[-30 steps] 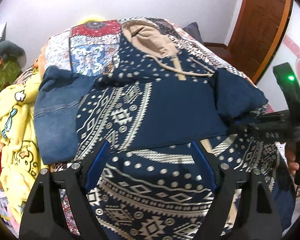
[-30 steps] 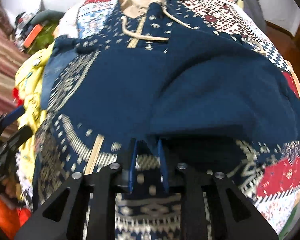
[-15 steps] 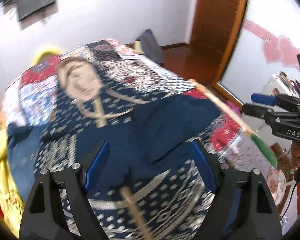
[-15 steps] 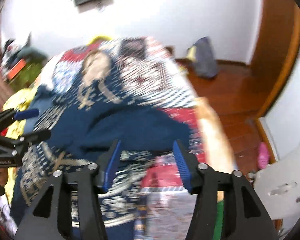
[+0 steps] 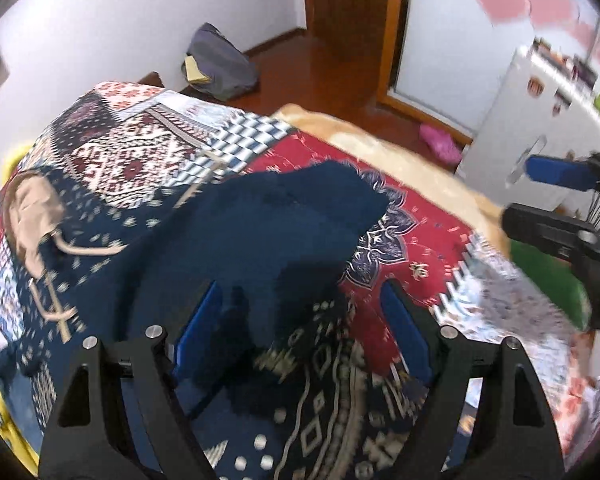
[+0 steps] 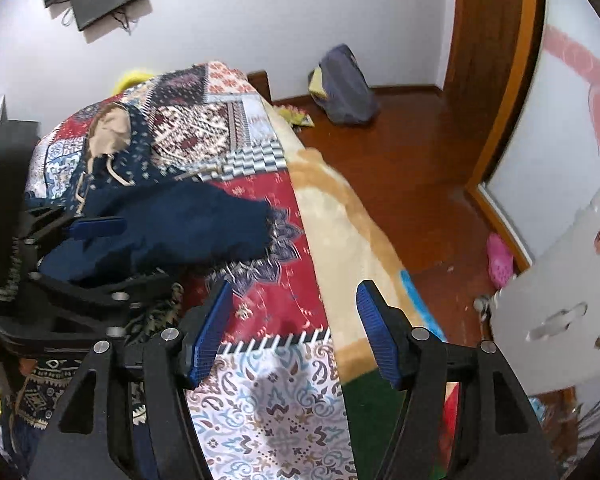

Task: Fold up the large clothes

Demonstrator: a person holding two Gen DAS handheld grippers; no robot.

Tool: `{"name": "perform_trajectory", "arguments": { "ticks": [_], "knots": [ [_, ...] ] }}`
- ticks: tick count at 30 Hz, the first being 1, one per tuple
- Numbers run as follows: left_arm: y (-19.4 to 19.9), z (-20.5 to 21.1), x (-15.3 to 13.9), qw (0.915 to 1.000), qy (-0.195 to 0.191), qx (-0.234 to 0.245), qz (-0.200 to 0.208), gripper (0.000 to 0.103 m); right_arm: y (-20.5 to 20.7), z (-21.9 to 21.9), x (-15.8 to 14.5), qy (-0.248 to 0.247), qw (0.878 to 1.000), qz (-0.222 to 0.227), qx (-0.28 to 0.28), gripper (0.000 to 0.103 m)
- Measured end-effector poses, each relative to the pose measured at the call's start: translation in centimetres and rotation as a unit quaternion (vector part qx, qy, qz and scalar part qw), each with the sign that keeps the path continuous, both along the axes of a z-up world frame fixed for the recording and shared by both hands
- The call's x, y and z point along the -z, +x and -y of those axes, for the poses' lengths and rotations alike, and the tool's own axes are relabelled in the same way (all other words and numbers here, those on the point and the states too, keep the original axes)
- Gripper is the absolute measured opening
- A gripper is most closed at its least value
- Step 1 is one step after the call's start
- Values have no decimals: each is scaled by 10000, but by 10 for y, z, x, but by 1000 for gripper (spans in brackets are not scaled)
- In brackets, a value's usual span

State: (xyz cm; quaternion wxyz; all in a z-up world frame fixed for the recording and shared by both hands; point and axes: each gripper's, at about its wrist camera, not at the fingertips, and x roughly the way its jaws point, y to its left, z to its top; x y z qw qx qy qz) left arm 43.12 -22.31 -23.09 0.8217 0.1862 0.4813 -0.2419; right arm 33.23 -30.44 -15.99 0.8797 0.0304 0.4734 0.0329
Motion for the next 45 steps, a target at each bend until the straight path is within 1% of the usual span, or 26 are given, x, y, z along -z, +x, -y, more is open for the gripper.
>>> {"name": "perform_trajectory", "arguments": {
  "ticks": [1, 3, 4, 5, 6, 7, 8, 10, 11, 12, 14, 16, 18, 20, 22, 24, 27, 30, 32, 33, 35, 38, 42, 45],
  "knots": [
    [5, 5, 9, 10000, 77, 8, -54, 74, 0, 2, 3, 9, 10000, -28, 17, 61],
    [13, 11, 22, 9998, 180, -49, -94, 70, -1, 6, 7, 37, 10000, -61, 29, 61],
    [16, 12, 25, 9997, 219, -79, -20, 69, -2, 6, 8, 53, 10000, -71, 26, 61],
    [19, 14, 28, 9994, 309, -117, 139, 67, -2, 6, 9, 73, 9999, -80, 21, 61],
    [22, 15, 30, 9982, 456, -173, 354, 59, -3, 8, 10, 86, 9999, -91, 20, 61],
    [24, 14, 31, 9976, 487, -244, 422, 49, -2, 7, 11, 85, 9999, -115, 21, 61],
    [28, 12, 31, 9978, 414, -340, 394, 44, -2, 8, 12, 84, 9999, -136, 19, 61],
    [32, 2, 25, 9979, 91, -568, 312, 21, -2, 8, 13, 88, 9998, -174, 11, 61],
    [34, -5, 19, 9975, -118, -643, 264, 15, -1, 7, 13, 93, 9998, -185, 2, 61],
    [35, -8, 16, 9971, -215, -691, 234, 10, -1, 6, 13, 96, 9998, -193, -9, 61],
    [36, -18, 3, 9951, -466, -834, 235, 8, 0, 3, 11, 103, 9998, -194, -38, 61],
    [34, -32, -16, 9919, -684, -984, 409, 8, 0, -2, 9, 89, 9998, -162, -104, 61],
    [30, -51, -41, 9864, -1027, -1156, 561, 8, 1, -8, 6, 103, 9997, -138, -162, 61],
    [25, -81, -72, 9767, -1439, -1395, 761, 8, 4, -13, 5, 154, 9996, -138, -214, 61],
    [20, -106, -96, 9684, -1686, -1573, 954, 8, 7, -20, 3, 255, 9992, -138, -284, 61],
    [12, -133, -116, 9610, -1804, -1715, 1204, 8, 11, -30, -1, 309, 9988, -116, -375, 60],
    [-6, -181, -141, 9496, -1805, -1989, 1613, 8, 20, -50, -5, 213, 9982, -92, -548, 61],
    [-20, -224, -148, 9410, -1797, -2282, 1739, 8, 30, -73, -3, 69, 9971, -137, -746, 60],
    [-26, -249, -143, 9364, -1832, -2485, 1668, 8, 35, -90, 0, -8, 9960, -228, -863, 60],
    [-28, -265, -136, 9343, -1844, -2619, 1565, 8, 38, -100, 2, -35, 9952, -278, -942, 60],
    [-31, -285, -121, 9332, -1786, -2787, 1402, 8, 39, -116, 5, -83, 9931, -306, -1125, 60],
    [-34, -307, -86, 9360, -1545, -2974, 1080, 6, 41, -142, 13, -298, 9891, -367, -1393, 60],
    [-39, -326, -36, 9401, -1261, -3113, 584, 6, 44, -165, 34, -529, 9840, -682, -1559, 60],
    [-45, -332, -2, 9445, -900, -3141, 330, 6, 43, -173, 46, -659, 9804, -810, -1670, 61]
  ]
}}
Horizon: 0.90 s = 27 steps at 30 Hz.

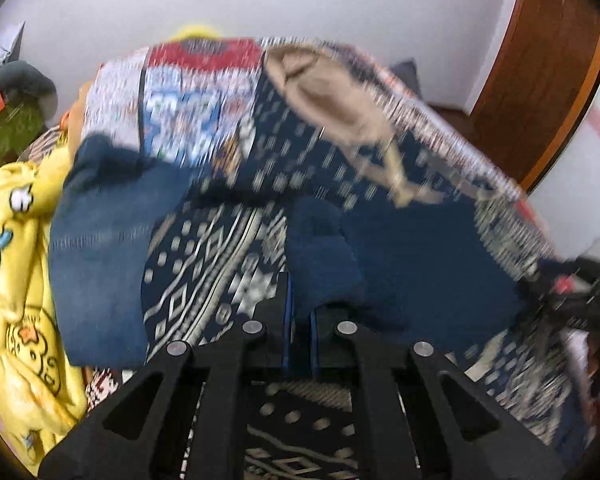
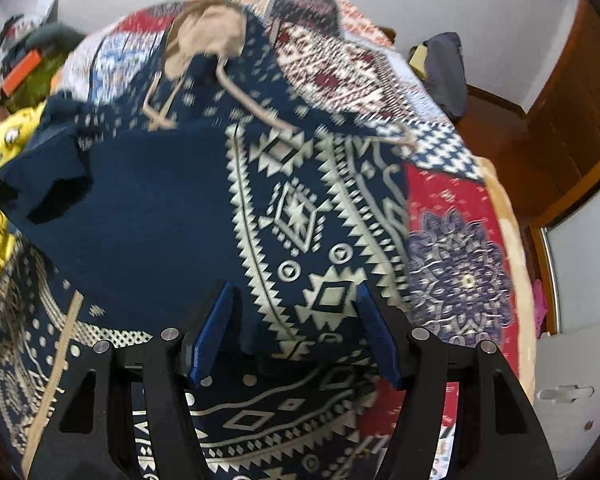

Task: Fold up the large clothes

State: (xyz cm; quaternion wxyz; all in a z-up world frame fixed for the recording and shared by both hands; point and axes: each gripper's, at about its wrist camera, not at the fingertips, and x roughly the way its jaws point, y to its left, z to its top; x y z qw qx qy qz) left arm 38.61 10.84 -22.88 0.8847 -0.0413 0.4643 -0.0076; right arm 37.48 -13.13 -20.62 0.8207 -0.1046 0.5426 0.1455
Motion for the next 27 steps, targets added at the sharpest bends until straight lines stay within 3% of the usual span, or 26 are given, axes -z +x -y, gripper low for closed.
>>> {"name": "perform_trajectory", "arguments": {
  "ticks": [4, 6, 8, 10, 16, 21, 27],
  "knots": [
    [-10, -4, 27, 9993, 73, 55, -352, 7, -1, -4, 8, -147, 9999, -26, -27, 61],
    [-13, -5, 35, 9988, 69, 76, -482, 14, 0, -7, 8, -217, 9997, -20, -54, 61],
    [-18, -6, 35, 9986, 265, 33, -456, 39, 0, -10, 8, -284, 9996, -20, -85, 63],
    [-24, -8, 34, 9977, 518, -56, -444, 56, -2, -11, 8, -340, 9994, 3, -118, 64],
    [-40, -9, 14, 9982, 324, 110, -498, 58, -2, -10, 10, -260, 9996, 39, -99, 66],
    [-37, 18, -10, 9986, 271, 451, -75, 61, -4, -12, 11, -296, 9994, 125, -101, 69],
    [-3, 60, 7, 9961, 332, 777, -249, 61, -7, -10, 11, -225, 9996, 157, -118, 69]
  ]
}}
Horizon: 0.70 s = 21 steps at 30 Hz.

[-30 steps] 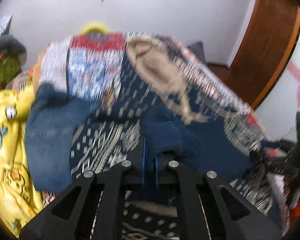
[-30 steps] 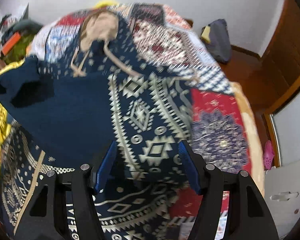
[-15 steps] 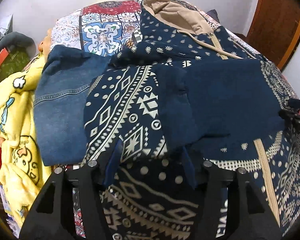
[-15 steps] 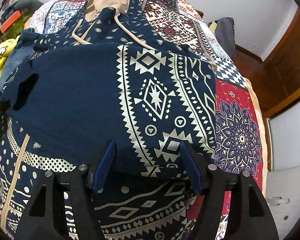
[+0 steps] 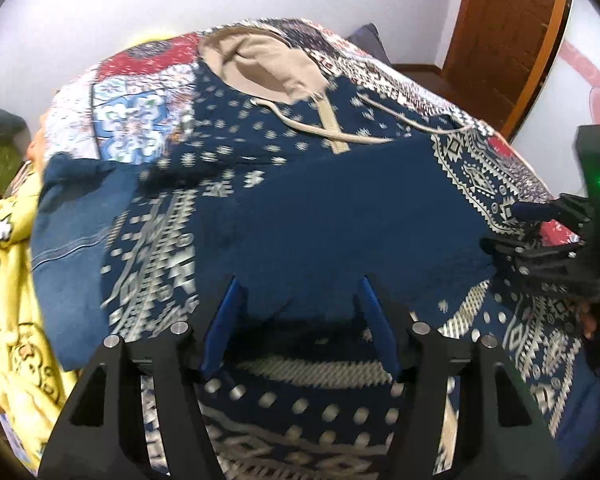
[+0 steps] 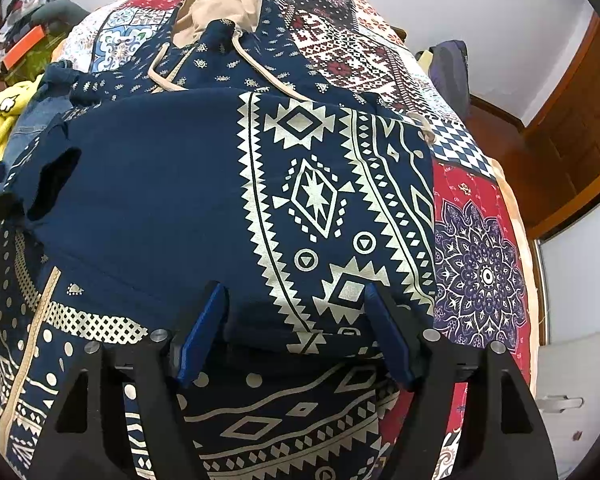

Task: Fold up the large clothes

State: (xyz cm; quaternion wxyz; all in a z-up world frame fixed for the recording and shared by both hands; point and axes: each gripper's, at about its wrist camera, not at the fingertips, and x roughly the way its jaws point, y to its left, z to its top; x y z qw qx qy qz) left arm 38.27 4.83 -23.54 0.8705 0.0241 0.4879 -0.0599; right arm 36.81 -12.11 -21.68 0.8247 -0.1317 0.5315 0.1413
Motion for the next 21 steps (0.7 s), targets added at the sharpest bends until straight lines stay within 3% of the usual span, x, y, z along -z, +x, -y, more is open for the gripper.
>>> {"name": "perform_trajectory", "arguments": {
  "ticks": [4, 6, 7, 8, 10, 16, 21],
  "knots": [
    [16, 5, 21, 9986, 275, -432, -136, 49, -2, 1, -1, 25, 10000, 31, -47, 69],
    [18, 5, 27, 9984, 214, -505, -112, 46, -3, 2, -1, 55, 10000, 52, -52, 69],
    [19, 6, 28, 9983, 267, -503, -85, 37, -3, 3, 0, 64, 10000, 52, -52, 69],
    [20, 8, 30, 9979, 433, -487, -30, 22, -2, 3, 0, 66, 10000, 48, -51, 69],
    [20, 7, 30, 9979, 491, -433, 7, 18, -3, 3, -1, 57, 10000, 23, -63, 69],
    [5, -35, -8, 9965, -361, -705, 267, 9, -2, 5, -9, 38, 10000, 15, -67, 69],
    [-12, -91, -42, 9879, -927, -1121, 537, 3, 0, 7, -30, -90, 9989, 455, 13, 69]
  ]
}}
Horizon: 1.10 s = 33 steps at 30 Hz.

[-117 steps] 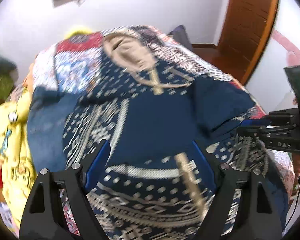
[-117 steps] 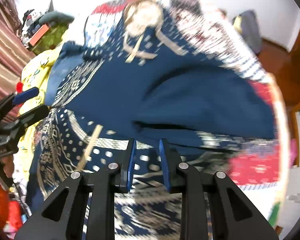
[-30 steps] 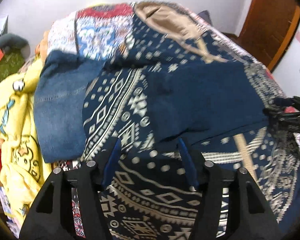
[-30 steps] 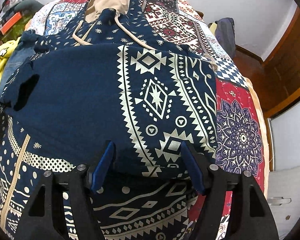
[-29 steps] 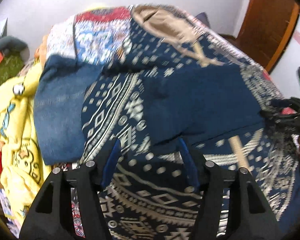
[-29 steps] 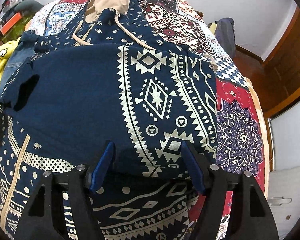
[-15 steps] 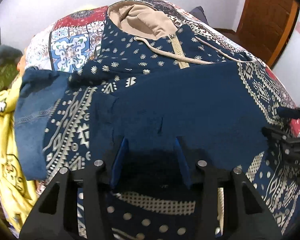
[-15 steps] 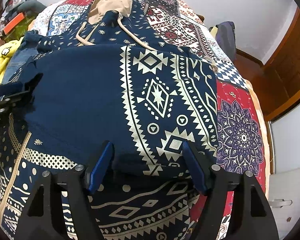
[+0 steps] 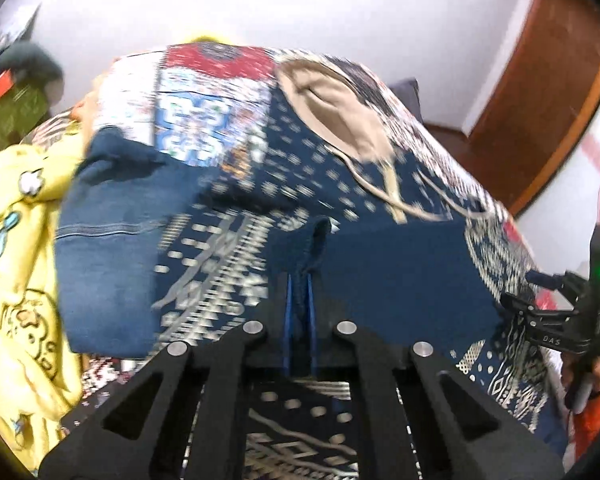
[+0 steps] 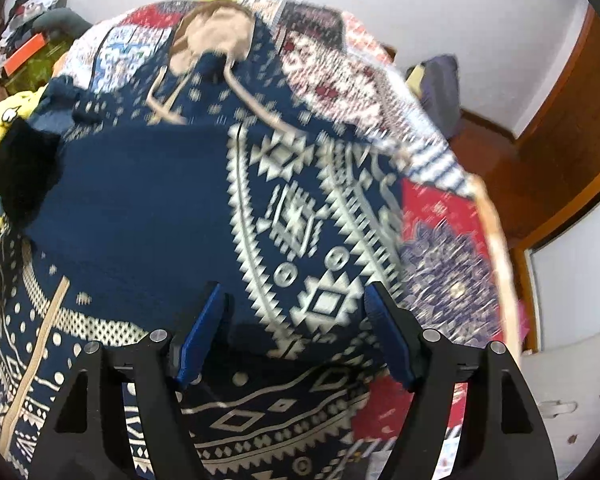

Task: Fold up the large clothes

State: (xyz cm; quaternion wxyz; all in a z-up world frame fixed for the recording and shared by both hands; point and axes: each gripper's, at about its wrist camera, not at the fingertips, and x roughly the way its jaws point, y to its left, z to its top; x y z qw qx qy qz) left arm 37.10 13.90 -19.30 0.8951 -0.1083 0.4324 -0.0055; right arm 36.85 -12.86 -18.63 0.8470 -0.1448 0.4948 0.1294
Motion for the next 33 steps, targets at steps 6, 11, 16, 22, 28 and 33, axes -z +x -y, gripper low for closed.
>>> {"name": "perform_trajectory", "arguments": {
  "ticks": [6, 11, 16, 22, 28, 33],
  "knots": [
    [-3, -53, 9, 9983, -55, -572, -52, 3, 5, -3, -4, 20, 10000, 18, 18, 69],
    [0, -81, 45, 9949, -51, -938, -361, 0, 7, -3, 10, 42, 9996, -262, 91, 69],
    [-4, -102, 81, 9901, -71, -1140, -814, 0, 5, 1, 18, -36, 9990, -415, 169, 69],
    [-20, -105, 82, 9911, 203, -941, -917, 1, 8, 8, 11, 74, 9984, -497, 246, 69],
    [-17, -84, 41, 9934, 730, -409, -779, 29, 21, 7, -24, 244, 9993, -154, 242, 69],
    [-2, -60, -4, 9899, 1338, -444, -124, 83, 41, -4, -58, 476, 9986, 185, 157, 69]
  ]
}}
